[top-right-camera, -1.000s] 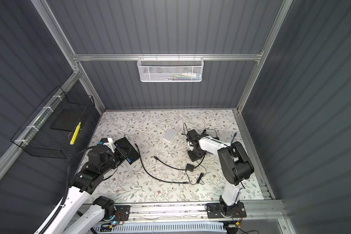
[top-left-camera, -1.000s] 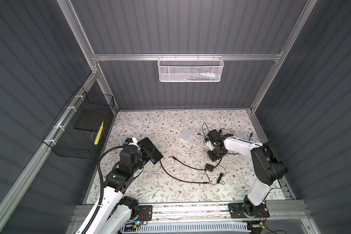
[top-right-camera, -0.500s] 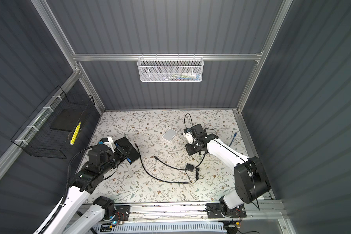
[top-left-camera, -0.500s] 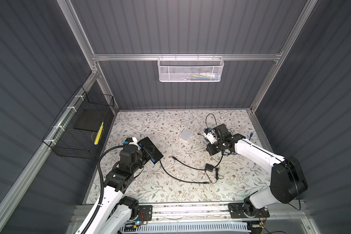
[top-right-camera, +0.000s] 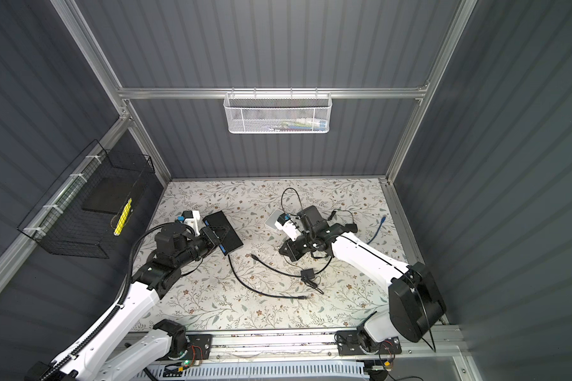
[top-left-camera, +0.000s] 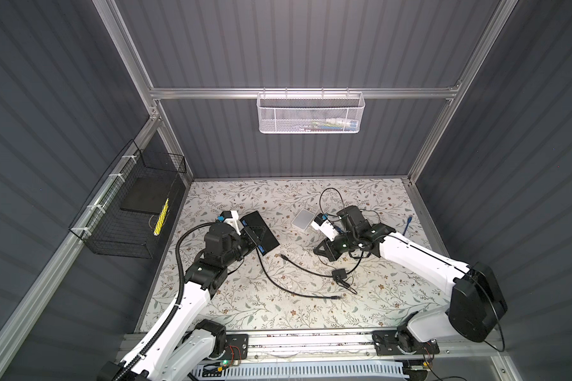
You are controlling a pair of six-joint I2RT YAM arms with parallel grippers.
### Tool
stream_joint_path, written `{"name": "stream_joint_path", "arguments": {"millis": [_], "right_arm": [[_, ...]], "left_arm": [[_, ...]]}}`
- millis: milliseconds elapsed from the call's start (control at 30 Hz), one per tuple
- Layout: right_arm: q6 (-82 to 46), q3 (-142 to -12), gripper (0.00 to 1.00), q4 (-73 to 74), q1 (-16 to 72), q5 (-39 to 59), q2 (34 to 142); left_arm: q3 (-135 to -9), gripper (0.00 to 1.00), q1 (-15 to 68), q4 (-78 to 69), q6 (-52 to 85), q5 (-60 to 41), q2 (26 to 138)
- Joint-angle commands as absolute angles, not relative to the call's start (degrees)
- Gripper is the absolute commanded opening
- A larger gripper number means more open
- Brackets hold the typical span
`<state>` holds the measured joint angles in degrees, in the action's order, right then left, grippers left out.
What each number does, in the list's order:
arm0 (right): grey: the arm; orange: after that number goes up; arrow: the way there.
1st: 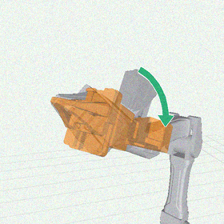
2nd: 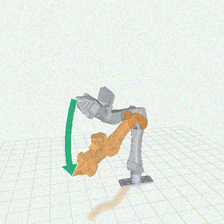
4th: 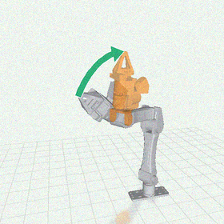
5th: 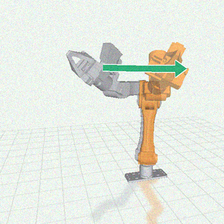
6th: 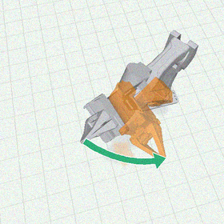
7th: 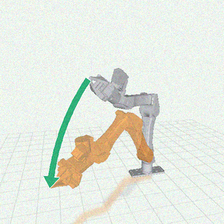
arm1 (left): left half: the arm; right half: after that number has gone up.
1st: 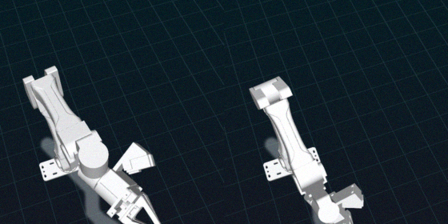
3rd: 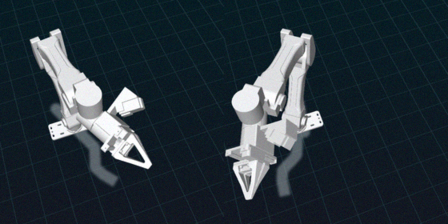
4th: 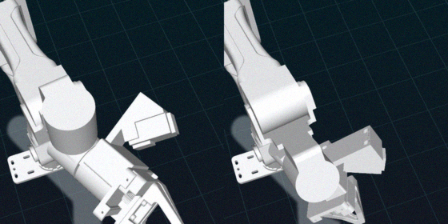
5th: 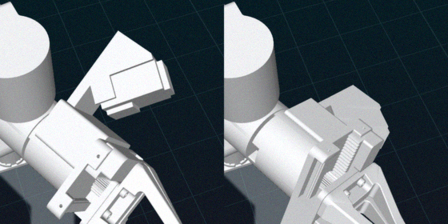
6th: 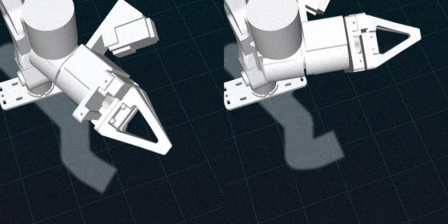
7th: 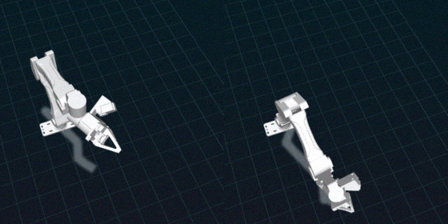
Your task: Insert the plug into the switch port
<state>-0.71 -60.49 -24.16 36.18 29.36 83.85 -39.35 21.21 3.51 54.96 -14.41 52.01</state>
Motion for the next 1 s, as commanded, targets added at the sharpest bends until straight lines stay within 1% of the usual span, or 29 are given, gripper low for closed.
{"name": "stream_joint_path", "arguments": {"millis": [0, 100, 367, 700, 967], "right_arm": [[-3.2, -63.6, 0.00, -22.6, 38.9, 31.3, 84.6], [-5.9, -65.1, 0.00, -19.1, 41.9, 31.7, 85.3], [-8.6, -68.4, 0.00, -17.3, 46.7, 30.8, 87.5], [-8.7, -72.5, 0.00, -17.1, 48.5, 31.1, 89.9], [-9.3, -73.4, 0.00, -16.5, 48.9, 31.0, 90.8]], "left_arm": [[-42.5, 0.00, 20.8, -3.0, 53.3, -18.2, 53.6], [-41.9, 0.00, 20.8, -6.2, 54.3, -20.1, 55.5], [-42.0, 0.00, 20.8, -10.2, 55.2, -22.3, 58.0], [-41.5, 0.00, 20.8, -11.0, 55.4, -22.9, 58.5], [-42.0, 0.00, 20.8, -11.5, 55.6, -23.6, 59.0]]}}
